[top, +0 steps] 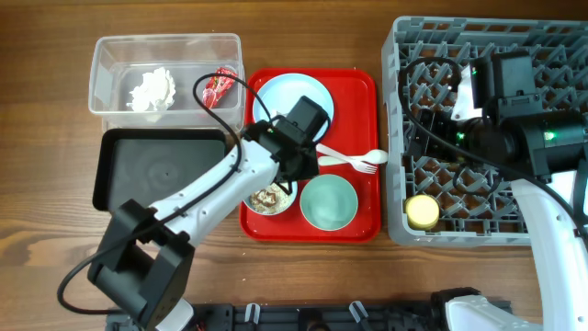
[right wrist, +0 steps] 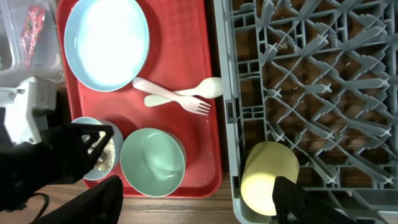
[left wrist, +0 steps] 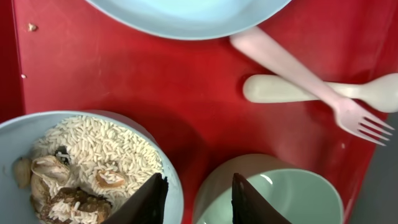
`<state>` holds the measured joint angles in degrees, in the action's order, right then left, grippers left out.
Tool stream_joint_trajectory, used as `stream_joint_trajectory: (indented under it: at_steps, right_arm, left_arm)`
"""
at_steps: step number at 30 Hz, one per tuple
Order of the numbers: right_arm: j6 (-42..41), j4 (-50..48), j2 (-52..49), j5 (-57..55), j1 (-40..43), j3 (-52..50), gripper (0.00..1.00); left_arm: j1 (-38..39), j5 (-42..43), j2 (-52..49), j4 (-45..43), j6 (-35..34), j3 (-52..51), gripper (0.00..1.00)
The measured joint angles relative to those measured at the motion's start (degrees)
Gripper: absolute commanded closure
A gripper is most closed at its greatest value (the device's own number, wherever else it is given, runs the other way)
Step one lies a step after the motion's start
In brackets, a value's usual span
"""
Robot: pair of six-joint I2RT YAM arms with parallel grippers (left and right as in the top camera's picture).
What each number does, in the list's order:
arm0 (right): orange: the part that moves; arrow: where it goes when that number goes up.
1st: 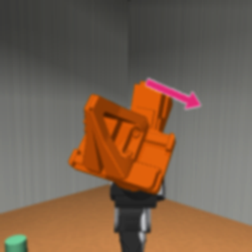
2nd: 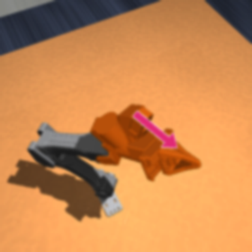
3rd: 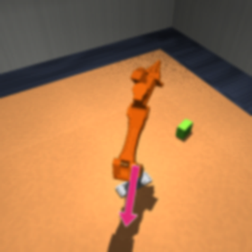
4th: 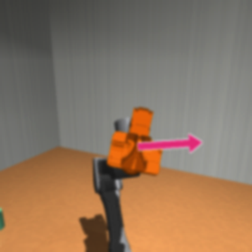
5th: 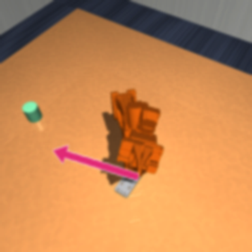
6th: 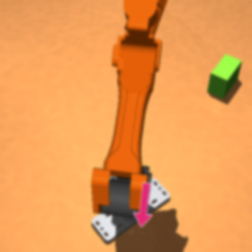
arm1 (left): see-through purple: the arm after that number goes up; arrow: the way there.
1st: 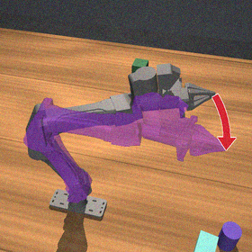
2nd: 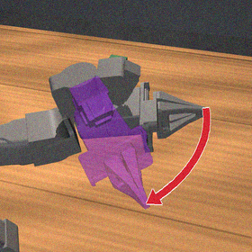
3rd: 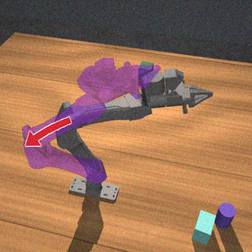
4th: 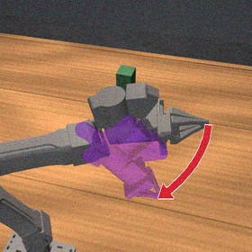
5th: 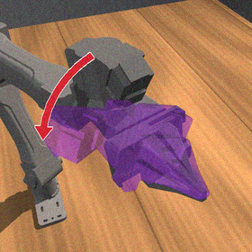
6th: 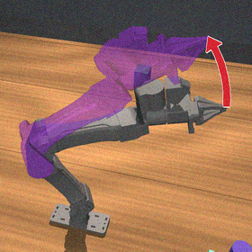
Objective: Sort waste into correct bins and load items into the dishwasher rack
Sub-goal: 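Reach the left gripper to the light-blue rice bowl and grasp its rim, then tip the rice bowl over the black tray to empty the food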
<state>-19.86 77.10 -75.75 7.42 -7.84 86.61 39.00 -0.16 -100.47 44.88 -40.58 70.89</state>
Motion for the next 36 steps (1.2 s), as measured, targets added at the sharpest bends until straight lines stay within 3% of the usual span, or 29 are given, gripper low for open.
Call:
stream_joint_trajectory:
  at_steps: [7,13,36]
  right_arm:
    - [0.0,-0.02,0.0,0.0,0.0,-0.26,0.21]
    - [0.0,0.0,0.0,0.0,0.0,-0.33,0.21]
    - [0.2,-0.02,0.0,-0.04,0.0,-0.33,0.21]
  left_arm:
    - [0.28,-0.9,-3.67,0.07,-0.98,-1.09,0.7]
    - [0.35,-1.25,-4.02,0.04,-1.95,-1.22,0.93]
    - [0.2,1.44,-4.26,1.44,-1.7,-0.63,0.96]
